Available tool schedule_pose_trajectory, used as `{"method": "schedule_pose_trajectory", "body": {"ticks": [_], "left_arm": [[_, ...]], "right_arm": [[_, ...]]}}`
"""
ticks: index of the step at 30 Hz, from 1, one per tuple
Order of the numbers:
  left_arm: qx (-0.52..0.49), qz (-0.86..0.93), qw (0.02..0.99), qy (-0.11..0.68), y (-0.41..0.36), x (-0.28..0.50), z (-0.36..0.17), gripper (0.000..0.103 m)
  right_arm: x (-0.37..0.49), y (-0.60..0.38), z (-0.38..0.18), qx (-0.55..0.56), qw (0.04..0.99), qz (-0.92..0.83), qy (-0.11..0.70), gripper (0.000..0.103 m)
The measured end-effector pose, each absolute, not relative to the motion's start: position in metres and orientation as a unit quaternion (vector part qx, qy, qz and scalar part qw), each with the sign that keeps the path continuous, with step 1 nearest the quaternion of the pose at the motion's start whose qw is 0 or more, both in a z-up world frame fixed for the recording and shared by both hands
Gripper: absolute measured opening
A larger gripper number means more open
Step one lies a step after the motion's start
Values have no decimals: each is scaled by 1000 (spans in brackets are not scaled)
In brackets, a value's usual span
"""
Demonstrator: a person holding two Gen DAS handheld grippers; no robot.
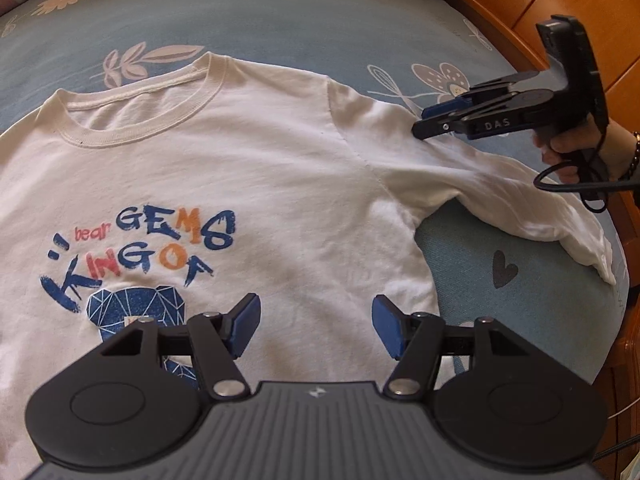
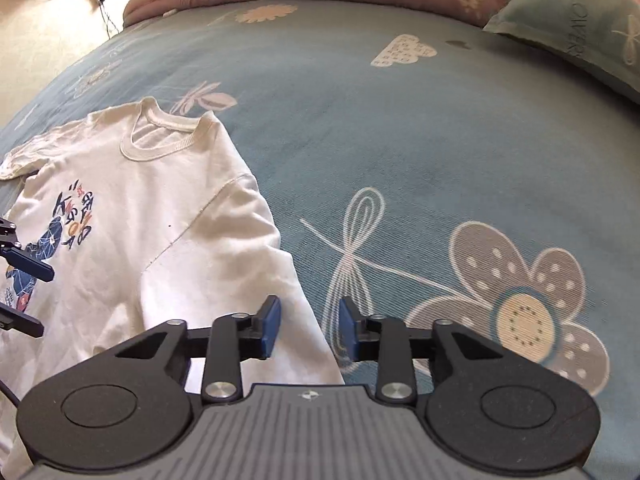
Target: Fold clothes
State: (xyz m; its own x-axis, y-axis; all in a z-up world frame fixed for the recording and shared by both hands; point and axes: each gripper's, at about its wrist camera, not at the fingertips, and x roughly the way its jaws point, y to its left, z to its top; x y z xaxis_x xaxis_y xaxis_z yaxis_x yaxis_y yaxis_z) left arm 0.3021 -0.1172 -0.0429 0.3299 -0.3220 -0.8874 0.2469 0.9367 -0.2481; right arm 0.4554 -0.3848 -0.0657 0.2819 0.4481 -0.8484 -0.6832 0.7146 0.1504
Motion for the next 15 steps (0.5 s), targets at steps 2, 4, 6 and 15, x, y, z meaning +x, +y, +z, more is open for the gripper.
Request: {"method": "schedule_pose_trajectory", "body": {"ticks": [2, 4, 6, 15], "left_arm": [[-45, -168, 817, 550, -112, 301, -44, 62], [-54, -165, 817, 550, -109, 301, -46, 62], [-63, -164, 817, 549, -107, 301, -47, 62], [-59, -175, 819, 544, -102, 304, -43, 62]], "right_arm": [[458, -378, -66, -130, 786, 368, 479, 21], [458, -373, -63, -148, 780, 377, 478, 3], [461, -369, -62, -161, 778, 379, 475, 3], [461, -385, -43, -108, 832, 308, 448, 7]]}}
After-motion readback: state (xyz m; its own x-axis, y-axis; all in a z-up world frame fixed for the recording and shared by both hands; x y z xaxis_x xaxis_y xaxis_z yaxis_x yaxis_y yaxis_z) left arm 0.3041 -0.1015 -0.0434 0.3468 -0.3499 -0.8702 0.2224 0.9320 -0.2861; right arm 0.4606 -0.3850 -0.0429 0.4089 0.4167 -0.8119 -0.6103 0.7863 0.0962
